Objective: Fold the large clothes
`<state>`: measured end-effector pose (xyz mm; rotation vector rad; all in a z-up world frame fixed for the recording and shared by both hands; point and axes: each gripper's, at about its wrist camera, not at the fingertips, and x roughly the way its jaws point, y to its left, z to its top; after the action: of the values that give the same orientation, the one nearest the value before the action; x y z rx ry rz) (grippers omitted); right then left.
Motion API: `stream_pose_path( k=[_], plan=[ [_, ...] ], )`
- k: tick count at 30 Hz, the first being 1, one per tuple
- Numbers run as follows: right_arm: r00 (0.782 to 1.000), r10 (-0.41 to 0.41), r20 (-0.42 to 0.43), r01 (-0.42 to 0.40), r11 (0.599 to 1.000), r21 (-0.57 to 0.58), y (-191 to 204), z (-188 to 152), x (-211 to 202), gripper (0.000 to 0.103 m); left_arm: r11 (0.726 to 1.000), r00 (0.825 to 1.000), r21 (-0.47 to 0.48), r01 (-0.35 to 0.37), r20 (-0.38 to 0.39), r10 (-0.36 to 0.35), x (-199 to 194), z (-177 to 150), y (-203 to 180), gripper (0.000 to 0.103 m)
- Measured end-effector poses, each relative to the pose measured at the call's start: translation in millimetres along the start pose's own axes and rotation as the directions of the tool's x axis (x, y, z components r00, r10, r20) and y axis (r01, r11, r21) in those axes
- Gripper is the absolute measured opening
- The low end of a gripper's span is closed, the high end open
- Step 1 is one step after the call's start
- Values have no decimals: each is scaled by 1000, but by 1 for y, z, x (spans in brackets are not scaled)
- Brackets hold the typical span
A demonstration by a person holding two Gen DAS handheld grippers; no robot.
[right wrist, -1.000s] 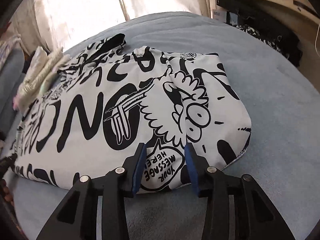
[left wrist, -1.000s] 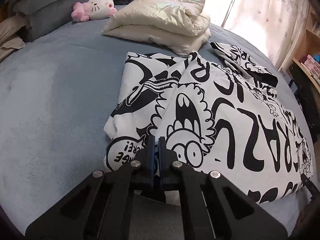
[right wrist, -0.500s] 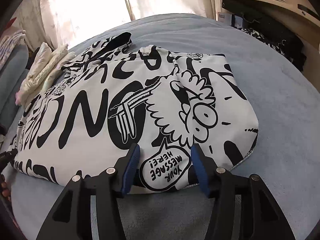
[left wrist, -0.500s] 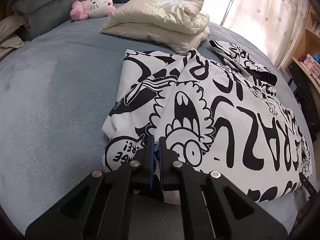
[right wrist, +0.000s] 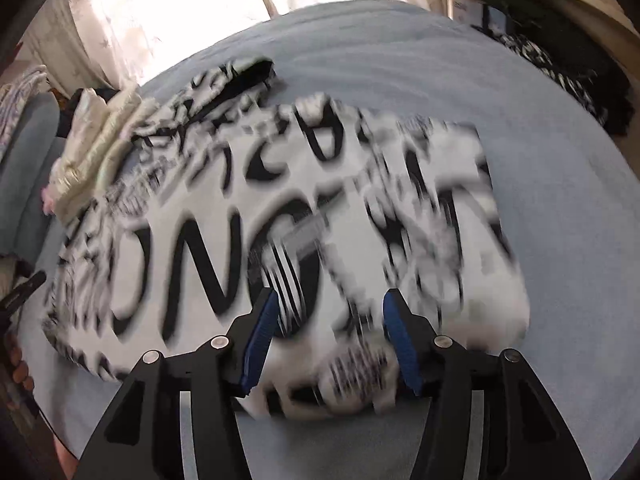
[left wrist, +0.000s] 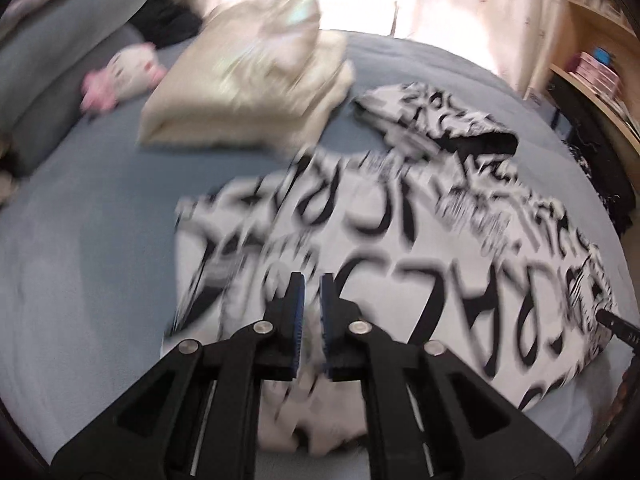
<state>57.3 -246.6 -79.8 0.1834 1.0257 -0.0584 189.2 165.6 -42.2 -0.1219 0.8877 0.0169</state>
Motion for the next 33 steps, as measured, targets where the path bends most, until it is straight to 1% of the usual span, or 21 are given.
stream_pose_path(
  k=[1, 2, 3, 4, 7, 9, 11, 13, 15, 18, 19, 21, 23, 25, 27, 28, 29, 31, 32, 33],
  plan=[
    [1000, 3, 21, -2, 1000, -15, 4, 19, -2, 56, 1000, 1000, 10, 18, 10, -18, 2, 19, -6, 17],
    [999, 9, 36, -8, 1000, -29, 8, 34, -4, 61, 999, 999, 19, 25, 22, -26, 4, 34, -11, 26],
    [998, 15, 58, -12, 999, -49, 13, 53, -4, 64, 999, 999, 32, 25, 36, -26, 7, 51, -17, 33],
    [997, 13, 80, -8, 998, -67, 18, 72, -5, 68, 999, 999, 48, 16, 49, -19, 12, 72, -24, 34],
    [991, 21, 131, -6, 993, -119, 34, 126, -2, 70, 997, 997, 80, 11, 78, -17, 27, 121, -44, 35],
    [988, 32, 153, -10, 990, -140, 42, 161, 4, 74, 995, 995, 100, 6, 95, -15, 42, 156, -57, 38],
    [984, 43, 174, -17, 989, -148, 49, 195, 13, 87, 993, 994, 119, 5, 111, -19, 60, 184, -69, 45],
    [981, 56, 183, -31, 990, -137, 54, 234, 31, 87, 992, 993, 129, -3, 115, -12, 81, 208, -80, 47],
    [983, 89, 164, -70, 991, -118, 56, 268, 55, 87, 991, 996, 131, 9, 89, -21, 113, 230, -93, 47],
    [984, 125, 124, -118, 991, -64, 53, 312, 103, 87, 993, 998, 108, 46, 40, -51, 162, 245, -108, 47],
    [984, 132, 115, -128, 991, -42, 50, 325, 121, 87, 993, 998, 100, 56, 25, -59, 178, 246, -112, 47],
    [982, 159, 101, -160, 987, -2, 45, 340, 150, 87, 993, 997, 82, 82, -17, -81, 209, 244, -121, 47],
    [983, 167, 77, -169, 985, 22, 40, 352, 180, 87, 992, 992, 58, 111, -66, -107, 240, 238, -129, 47],
    [983, 183, 25, -184, 982, 42, 36, 361, 213, 87, 989, 983, 28, 145, -119, -141, 265, 224, -132, 47],
    [977, 213, -14, -212, 975, 63, 33, 368, 236, 87, 990, 980, 38, 137, -152, -129, 288, 211, -135, 47],
    [973, 230, -30, -228, 971, 71, 32, 372, 246, 87, 990, 981, 52, 134, -147, -125, 293, 206, -135, 47],
    [967, 253, -45, -248, 965, 82, 31, 377, 258, 86, 988, 985, 73, 133, -121, -124, 295, 201, -137, 49],
    [954, 291, -79, -282, 954, 101, 31, 385, 277, 85, 985, 986, 85, 149, -84, -142, 295, 196, -137, 55],
    [948, 304, -94, -293, 949, 114, 31, 386, 285, 77, 984, 986, 86, 159, -69, -153, 295, 193, -137, 58],
    [941, 323, -99, -311, 943, 121, 32, 386, 291, 70, 983, 985, 87, 164, -59, -159, 295, 192, -137, 59]
  ],
)
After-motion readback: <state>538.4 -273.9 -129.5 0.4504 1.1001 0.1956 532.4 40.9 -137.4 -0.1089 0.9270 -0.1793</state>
